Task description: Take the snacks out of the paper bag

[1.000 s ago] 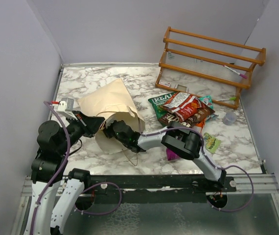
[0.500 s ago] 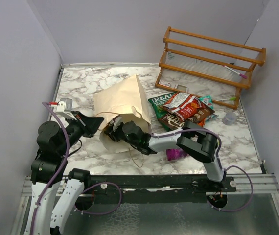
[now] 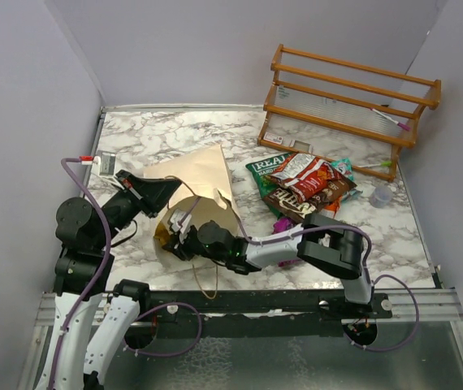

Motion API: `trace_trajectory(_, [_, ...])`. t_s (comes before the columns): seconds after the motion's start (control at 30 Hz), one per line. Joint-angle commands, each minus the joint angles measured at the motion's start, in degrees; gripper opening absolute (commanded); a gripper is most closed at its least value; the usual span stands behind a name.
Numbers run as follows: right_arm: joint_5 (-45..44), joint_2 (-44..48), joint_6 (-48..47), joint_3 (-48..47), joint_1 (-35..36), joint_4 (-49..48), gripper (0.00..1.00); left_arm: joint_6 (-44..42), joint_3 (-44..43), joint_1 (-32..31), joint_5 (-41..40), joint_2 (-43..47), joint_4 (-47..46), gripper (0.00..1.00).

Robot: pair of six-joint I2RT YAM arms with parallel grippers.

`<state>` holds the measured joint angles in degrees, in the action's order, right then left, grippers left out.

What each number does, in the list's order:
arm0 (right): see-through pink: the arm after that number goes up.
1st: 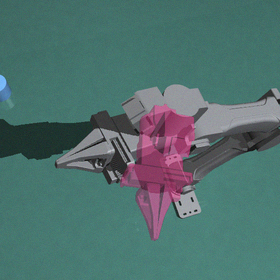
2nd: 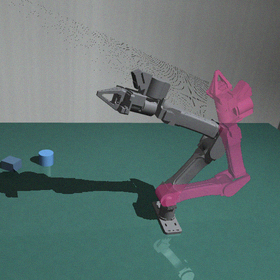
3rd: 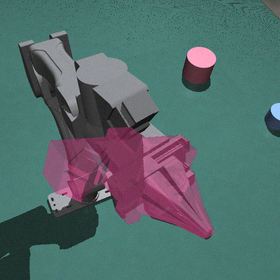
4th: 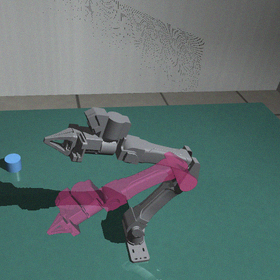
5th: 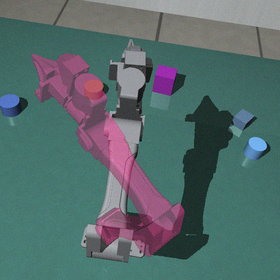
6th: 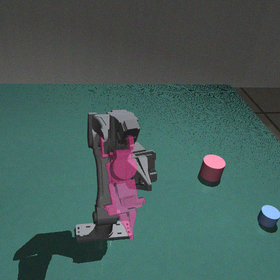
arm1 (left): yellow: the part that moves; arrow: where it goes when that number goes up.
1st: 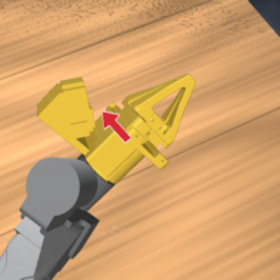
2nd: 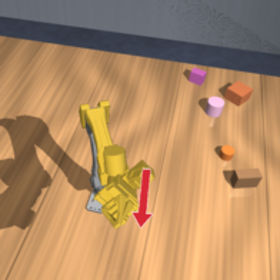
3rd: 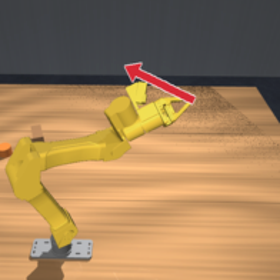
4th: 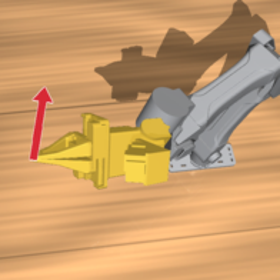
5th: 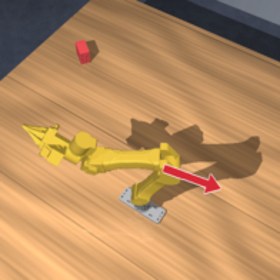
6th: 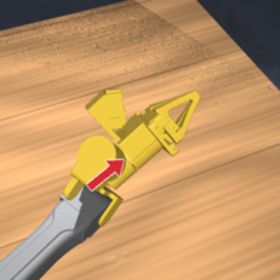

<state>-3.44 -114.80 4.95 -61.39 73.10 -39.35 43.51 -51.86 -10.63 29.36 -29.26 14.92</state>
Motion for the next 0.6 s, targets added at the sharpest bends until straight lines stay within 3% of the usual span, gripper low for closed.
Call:
trace_trajectory(0.0, [-0.17,1.87,-3.48,-0.71,3.72,0.62,0.15,-0.79,-2.54,-0.01,2.01,-0.48,-1.85,0.00])
trace_trajectory(0.23, [16.39,12.62,-5.89,8.44,6.27,-6.79,0.18,-4.36,-3.45,0.00,-0.36,-0.95,1.96,0.00])
trace_trajectory(0.4, [13.47,19.14,-4.11,10.81,6.29,-4.05,0.18,-6.28,-2.50,0.04,-0.91,-0.38,4.21,0.00])
trace_trajectory(0.57, [10.24,28.88,-3.87,10.63,6.29,6.33,0.18,-7.92,-3.02,0.00,-8.14,0.67,8.55,0.00])
